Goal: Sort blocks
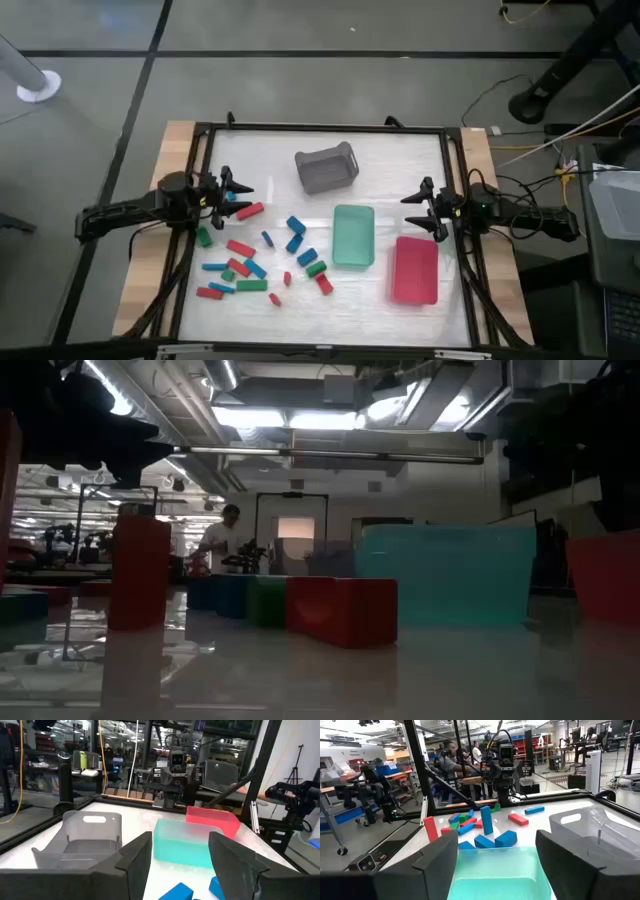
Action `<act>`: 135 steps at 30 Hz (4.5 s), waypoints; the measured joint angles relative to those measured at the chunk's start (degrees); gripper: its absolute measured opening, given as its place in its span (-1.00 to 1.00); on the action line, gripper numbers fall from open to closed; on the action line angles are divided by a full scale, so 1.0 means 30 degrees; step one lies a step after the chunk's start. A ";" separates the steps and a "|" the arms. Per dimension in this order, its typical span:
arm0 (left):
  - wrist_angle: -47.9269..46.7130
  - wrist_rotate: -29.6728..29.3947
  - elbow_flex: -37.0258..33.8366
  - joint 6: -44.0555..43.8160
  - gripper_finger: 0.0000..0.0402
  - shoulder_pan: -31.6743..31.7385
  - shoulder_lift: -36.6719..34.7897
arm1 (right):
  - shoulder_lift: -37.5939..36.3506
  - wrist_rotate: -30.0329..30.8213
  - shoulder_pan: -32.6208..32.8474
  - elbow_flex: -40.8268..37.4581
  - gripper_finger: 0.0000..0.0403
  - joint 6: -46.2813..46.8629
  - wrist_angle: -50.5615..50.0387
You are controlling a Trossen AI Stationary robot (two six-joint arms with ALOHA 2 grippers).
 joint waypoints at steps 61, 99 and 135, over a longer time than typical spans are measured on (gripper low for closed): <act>0.0000 0.0000 0.0000 0.0000 -0.08 -0.0001 0.0003 | 0.2022 0.3461 0.0000 0.0103 0.32 0.3001 0.6299; 0.0000 -0.0011 0.0006 0.0004 -0.08 0.0005 0.0000 | 3.2660 -0.1930 0.2402 2.3049 0.32 -1.0625 -0.4615; 0.0004 -0.0015 0.0003 0.0001 -0.08 0.0006 0.0176 | 3.8793 -0.1660 0.3833 2.8495 0.32 -0.7359 -0.6421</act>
